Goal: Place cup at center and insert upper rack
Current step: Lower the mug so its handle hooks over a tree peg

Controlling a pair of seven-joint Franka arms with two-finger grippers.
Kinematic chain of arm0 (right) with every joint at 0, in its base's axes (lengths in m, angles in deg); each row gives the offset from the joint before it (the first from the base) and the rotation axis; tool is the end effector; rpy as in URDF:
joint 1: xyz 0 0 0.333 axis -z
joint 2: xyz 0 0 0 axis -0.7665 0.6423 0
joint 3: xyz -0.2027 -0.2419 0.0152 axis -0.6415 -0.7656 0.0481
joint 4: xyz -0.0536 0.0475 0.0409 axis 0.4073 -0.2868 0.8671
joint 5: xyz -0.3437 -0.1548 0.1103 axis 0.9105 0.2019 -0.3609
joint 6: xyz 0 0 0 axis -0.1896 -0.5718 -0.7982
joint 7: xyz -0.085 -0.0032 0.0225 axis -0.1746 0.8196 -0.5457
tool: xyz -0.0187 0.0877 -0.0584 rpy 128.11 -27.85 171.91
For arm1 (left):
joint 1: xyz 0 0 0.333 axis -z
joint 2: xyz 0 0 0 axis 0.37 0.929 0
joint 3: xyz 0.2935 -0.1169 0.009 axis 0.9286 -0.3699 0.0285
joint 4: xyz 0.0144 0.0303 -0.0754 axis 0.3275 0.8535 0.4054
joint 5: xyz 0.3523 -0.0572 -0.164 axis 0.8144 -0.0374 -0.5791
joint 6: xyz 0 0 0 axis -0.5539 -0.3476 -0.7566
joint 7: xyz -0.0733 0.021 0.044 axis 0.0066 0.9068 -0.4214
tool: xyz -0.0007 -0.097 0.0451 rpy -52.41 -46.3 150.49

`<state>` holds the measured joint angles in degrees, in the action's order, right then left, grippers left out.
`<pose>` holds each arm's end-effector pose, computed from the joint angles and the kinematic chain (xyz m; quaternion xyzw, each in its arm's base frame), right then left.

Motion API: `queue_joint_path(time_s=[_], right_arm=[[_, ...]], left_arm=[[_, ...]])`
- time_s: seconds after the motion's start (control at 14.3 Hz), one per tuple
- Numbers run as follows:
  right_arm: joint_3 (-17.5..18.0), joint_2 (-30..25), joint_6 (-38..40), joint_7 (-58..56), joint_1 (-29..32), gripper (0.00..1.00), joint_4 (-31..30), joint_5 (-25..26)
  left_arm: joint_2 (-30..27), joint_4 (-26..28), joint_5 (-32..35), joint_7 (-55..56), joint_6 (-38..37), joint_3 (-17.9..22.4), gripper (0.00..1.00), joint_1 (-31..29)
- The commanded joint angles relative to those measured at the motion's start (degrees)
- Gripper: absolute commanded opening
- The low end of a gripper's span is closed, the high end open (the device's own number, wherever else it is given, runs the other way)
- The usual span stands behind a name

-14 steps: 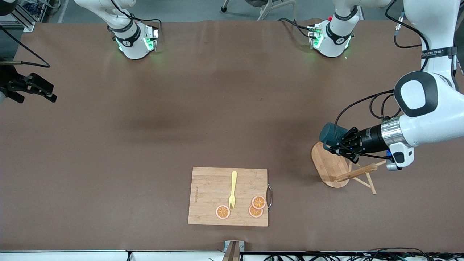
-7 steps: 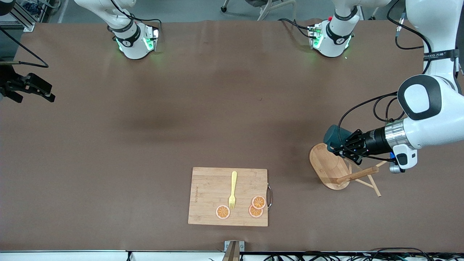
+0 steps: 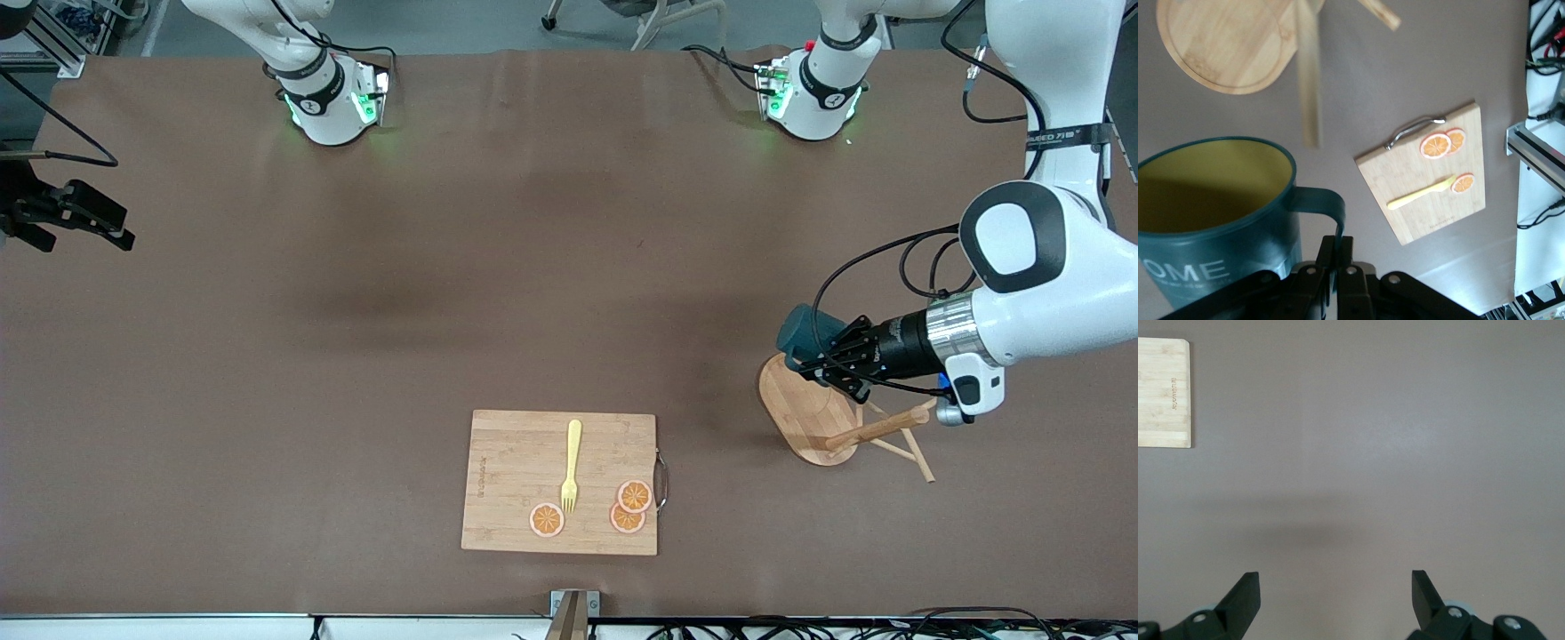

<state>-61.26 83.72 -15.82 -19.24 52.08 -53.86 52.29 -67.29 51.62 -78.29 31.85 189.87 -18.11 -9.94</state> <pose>0.5410 -0.0285 0.6253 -0.9997 -0.0001 -0.0252 0.0032 0.6575 -0.1188 0.4232 0.8225 0.4847 -0.1512 0.2564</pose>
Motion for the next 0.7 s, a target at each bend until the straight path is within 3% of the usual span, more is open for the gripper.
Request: queue_joint_path(time_s=[0.0, 0.63], right_arm=[[0.14, -0.09, 0.04, 0.54, 0.69, 1.0, -0.27, 0.02], [0.14, -0.09, 0.13, 0.54, 0.69, 1.0, -0.27, -0.07]], left_arm=[[0.01, -2.19, -1.4, 0.86, 0.01, -0.11, 0.01, 0.09], [5.11, -8.08, -3.6, 1.04, 0.8, -0.02, 0.01, -0.79]])
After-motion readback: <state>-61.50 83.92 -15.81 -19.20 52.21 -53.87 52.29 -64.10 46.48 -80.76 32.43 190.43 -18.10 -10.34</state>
